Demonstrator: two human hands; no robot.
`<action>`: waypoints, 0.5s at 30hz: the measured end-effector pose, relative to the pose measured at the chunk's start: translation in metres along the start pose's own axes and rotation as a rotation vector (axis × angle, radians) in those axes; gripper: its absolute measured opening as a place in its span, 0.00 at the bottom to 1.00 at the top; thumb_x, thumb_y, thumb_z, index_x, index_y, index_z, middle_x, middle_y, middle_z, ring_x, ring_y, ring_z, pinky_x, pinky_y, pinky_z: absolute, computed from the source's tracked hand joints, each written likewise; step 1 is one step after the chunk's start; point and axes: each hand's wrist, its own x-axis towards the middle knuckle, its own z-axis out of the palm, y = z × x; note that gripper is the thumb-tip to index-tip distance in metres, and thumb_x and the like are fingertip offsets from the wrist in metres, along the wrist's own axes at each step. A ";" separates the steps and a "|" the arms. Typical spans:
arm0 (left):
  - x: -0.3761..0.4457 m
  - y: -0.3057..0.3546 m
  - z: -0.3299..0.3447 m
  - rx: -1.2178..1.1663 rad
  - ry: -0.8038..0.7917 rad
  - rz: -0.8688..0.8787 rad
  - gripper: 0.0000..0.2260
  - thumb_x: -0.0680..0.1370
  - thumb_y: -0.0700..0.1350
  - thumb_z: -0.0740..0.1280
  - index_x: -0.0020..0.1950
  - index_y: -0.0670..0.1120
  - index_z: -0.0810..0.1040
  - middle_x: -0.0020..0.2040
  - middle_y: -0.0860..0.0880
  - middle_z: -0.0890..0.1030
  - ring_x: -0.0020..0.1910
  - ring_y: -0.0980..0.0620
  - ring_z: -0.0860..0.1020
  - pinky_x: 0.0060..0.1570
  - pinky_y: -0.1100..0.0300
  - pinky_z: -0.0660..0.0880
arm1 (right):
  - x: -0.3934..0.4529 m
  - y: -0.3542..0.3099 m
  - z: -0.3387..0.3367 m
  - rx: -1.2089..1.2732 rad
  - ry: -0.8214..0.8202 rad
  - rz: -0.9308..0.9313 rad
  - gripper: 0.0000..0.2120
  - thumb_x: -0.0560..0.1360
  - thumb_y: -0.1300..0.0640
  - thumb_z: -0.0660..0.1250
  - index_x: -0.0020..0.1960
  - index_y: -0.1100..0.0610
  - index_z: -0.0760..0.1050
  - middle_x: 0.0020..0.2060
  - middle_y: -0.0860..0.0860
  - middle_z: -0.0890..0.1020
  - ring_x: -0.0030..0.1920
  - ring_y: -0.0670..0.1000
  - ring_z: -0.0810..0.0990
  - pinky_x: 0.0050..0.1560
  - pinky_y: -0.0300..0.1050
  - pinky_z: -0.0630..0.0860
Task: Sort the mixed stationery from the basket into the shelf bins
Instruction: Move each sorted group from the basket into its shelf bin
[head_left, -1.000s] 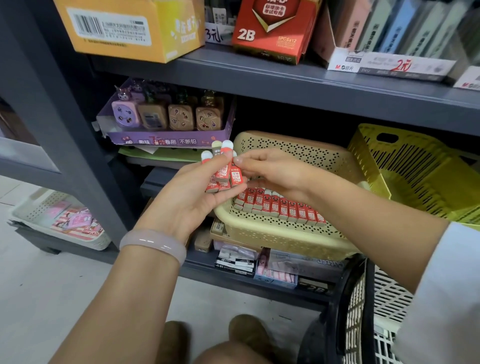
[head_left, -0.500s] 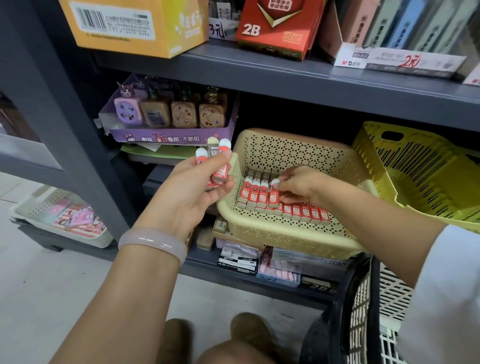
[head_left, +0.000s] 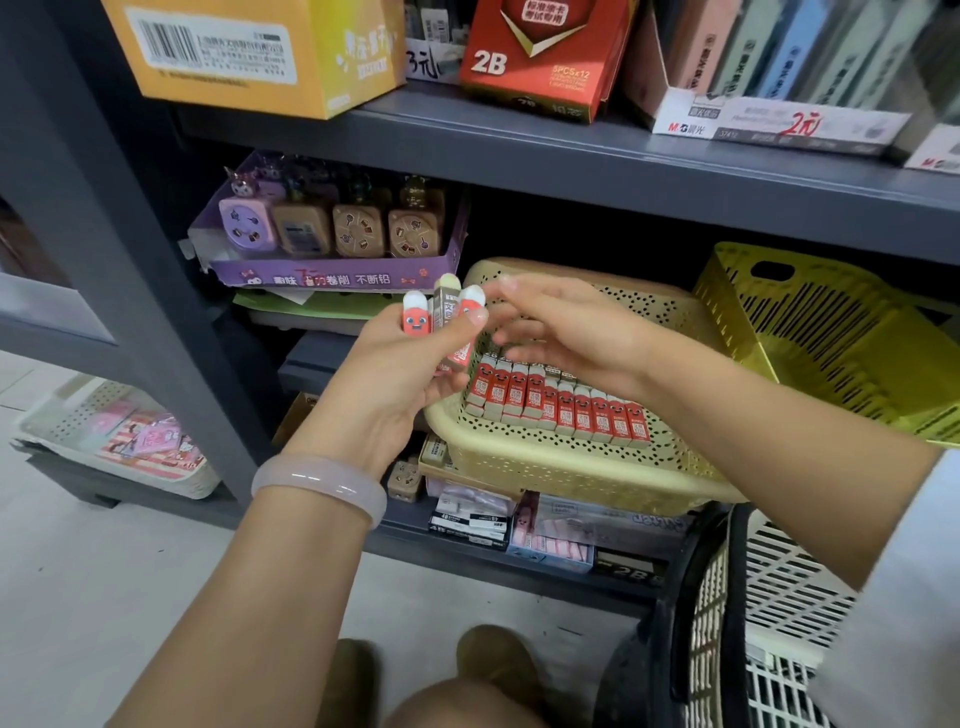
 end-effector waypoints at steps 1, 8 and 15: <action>0.000 0.000 0.001 0.016 -0.007 0.011 0.05 0.71 0.45 0.72 0.42 0.47 0.78 0.31 0.53 0.78 0.29 0.59 0.75 0.26 0.68 0.73 | 0.000 -0.003 0.006 -0.005 -0.039 -0.040 0.08 0.77 0.55 0.62 0.53 0.57 0.76 0.40 0.48 0.80 0.38 0.43 0.78 0.42 0.35 0.77; -0.004 -0.001 -0.001 -0.110 0.016 -0.004 0.03 0.76 0.44 0.67 0.44 0.46 0.77 0.31 0.51 0.80 0.26 0.58 0.76 0.26 0.67 0.74 | 0.003 -0.001 0.007 0.191 0.055 -0.075 0.04 0.76 0.64 0.62 0.48 0.61 0.76 0.34 0.52 0.77 0.33 0.43 0.74 0.39 0.32 0.76; -0.005 -0.001 -0.004 -0.159 0.027 -0.023 0.05 0.78 0.44 0.65 0.44 0.44 0.76 0.38 0.47 0.78 0.28 0.56 0.76 0.27 0.67 0.75 | 0.004 0.037 -0.041 -0.242 0.453 0.344 0.12 0.74 0.60 0.66 0.54 0.66 0.74 0.35 0.53 0.77 0.31 0.46 0.74 0.35 0.37 0.77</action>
